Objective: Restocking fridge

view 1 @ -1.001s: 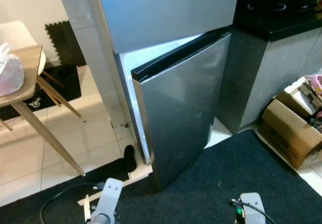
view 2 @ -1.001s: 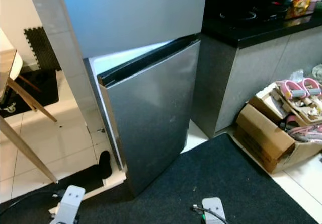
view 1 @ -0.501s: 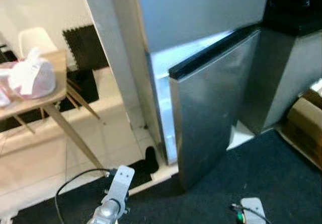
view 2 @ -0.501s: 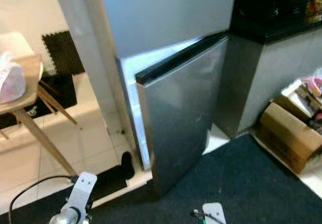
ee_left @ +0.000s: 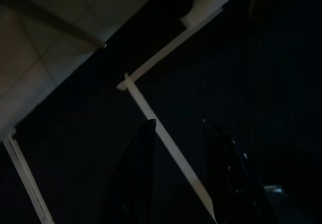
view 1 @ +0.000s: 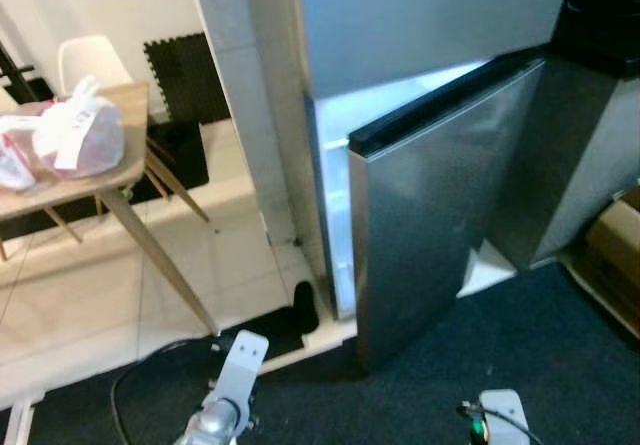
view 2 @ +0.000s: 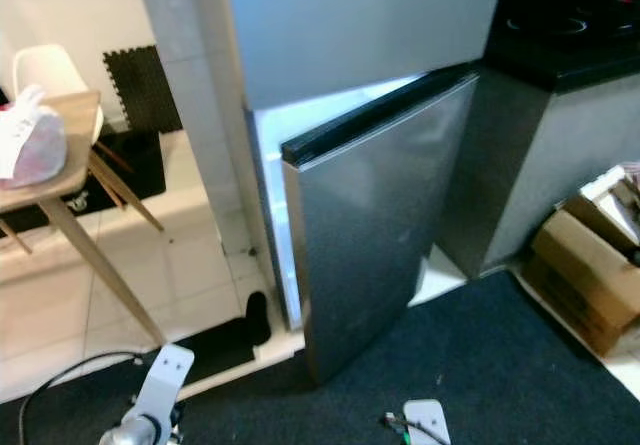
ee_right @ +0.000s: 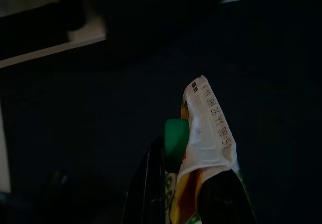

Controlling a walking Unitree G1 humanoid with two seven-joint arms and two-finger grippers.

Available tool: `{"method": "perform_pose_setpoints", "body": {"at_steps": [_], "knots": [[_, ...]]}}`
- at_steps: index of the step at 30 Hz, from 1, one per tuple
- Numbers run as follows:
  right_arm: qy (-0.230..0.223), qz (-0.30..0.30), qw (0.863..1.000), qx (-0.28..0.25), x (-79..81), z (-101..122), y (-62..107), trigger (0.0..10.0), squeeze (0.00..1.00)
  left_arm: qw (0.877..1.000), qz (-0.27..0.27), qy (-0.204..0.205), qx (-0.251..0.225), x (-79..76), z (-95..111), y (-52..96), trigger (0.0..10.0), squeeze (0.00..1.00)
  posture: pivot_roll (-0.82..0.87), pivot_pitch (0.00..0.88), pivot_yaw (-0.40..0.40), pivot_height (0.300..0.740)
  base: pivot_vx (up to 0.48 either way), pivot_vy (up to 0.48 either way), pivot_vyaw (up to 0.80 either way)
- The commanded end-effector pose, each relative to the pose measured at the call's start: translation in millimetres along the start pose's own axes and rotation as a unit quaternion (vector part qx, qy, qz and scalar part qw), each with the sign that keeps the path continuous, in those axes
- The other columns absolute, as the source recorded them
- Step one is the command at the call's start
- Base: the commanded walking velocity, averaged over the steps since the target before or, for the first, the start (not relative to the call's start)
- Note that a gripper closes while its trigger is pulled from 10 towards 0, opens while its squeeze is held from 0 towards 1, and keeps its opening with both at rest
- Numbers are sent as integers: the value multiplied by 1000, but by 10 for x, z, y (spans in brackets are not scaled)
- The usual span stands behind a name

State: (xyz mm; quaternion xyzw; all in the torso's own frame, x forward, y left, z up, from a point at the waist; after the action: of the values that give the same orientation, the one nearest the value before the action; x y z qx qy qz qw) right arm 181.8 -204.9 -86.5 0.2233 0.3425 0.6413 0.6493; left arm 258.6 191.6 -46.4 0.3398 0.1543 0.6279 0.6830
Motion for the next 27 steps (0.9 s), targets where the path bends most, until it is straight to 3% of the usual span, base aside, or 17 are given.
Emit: {"method": "perform_pose_setpoints", "body": {"at_steps": [1,10,14,22,27], "knots": [[-8,2,1000,2,38,-19,4,10000,0,1000,9,4,-5,63,-9,10,10000,0,-44,72,76,740,0,0,0],[-8,5,1000,-4,58,18,-7,10000,0,999,16,29,-44,101,90,12,10000,0,-49,66,79,740,0,0,0],[-9,3,1000,-7,50,46,-16,10000,0,997,11,63,-47,112,142,-1,10000,0,-53,60,80,740,0,0,0],[-8,1,1000,-8,43,52,-18,10000,0,997,4,76,-30,103,129,-13,10000,0,-60,46,83,740,0,0,0],[-7,1,1000,-5,38,15,-4,10000,0,995,1,88,-35,87,130,-11,10000,0,-62,43,83,740,272,0,0]]}}
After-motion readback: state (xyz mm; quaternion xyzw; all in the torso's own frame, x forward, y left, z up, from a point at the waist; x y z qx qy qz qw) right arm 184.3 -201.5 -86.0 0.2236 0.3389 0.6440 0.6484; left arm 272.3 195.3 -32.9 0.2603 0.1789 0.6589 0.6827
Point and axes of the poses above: a point about 5 cm out from each wrist's last joint towards the gripper, its own y axis pointing back from the gripper into the wrist, its own z axis along the axis of the wrist's last joint, x = y × z, the point moved 1 cm from there along -y, pointing out of the wrist towards the gripper, and after that the axes turned 3 degrees about y, right-handed, at the moved point
